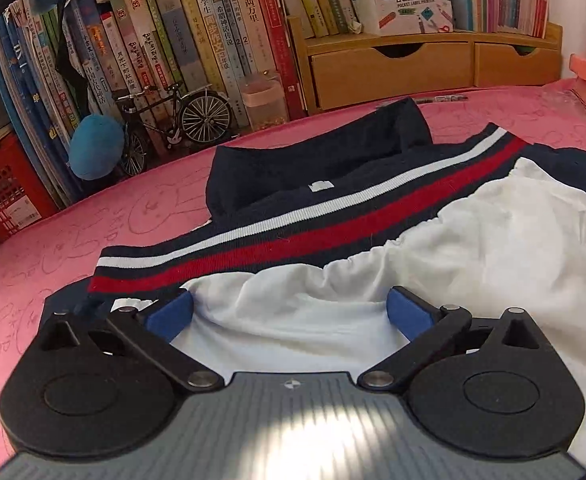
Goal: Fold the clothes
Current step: 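Smooth the white jacket front flat with both grippers open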
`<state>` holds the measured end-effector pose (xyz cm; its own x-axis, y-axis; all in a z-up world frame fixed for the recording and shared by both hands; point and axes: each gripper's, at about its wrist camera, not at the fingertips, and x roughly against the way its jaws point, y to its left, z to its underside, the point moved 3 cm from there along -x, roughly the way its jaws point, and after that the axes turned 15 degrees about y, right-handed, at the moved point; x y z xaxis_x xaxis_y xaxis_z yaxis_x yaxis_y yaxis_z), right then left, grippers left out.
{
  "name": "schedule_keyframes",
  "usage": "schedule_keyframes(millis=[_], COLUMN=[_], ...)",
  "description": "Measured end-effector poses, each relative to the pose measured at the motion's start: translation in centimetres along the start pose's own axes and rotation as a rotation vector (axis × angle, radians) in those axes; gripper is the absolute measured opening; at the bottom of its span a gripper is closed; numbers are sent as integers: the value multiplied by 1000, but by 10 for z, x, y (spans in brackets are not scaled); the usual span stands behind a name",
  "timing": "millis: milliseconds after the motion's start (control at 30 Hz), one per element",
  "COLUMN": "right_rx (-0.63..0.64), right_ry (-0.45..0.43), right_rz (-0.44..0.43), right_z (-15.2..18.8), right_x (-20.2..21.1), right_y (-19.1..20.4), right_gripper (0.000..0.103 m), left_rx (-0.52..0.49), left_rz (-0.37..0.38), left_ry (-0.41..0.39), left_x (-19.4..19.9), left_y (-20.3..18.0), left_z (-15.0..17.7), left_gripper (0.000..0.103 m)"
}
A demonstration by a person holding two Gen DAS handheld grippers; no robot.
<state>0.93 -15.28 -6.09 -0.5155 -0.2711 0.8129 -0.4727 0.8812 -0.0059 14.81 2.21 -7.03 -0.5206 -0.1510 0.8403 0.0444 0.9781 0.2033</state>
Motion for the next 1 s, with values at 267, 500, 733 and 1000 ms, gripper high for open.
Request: schedule_keyframes(millis=[267,500,733,1000], right_rx=[-1,-6,-14,-21], right_ry=[-1,3,7,6], right_rz=[7,11,17,18], right_z=[2,2,4,5], right_x=[-2,-6,-10,-12], right_y=[2,1,0,-2], right_gripper=[95,98,101,103], left_rx=[27,21,57,115], left_rz=[-31,-62,19,77], left_ry=[-29,-41,-110,-147], left_x=[-9,9,60,100], left_y=[-1,-6,-8,-10], left_z=[-14,-9,27,99], left_gripper=[103,100,101,103])
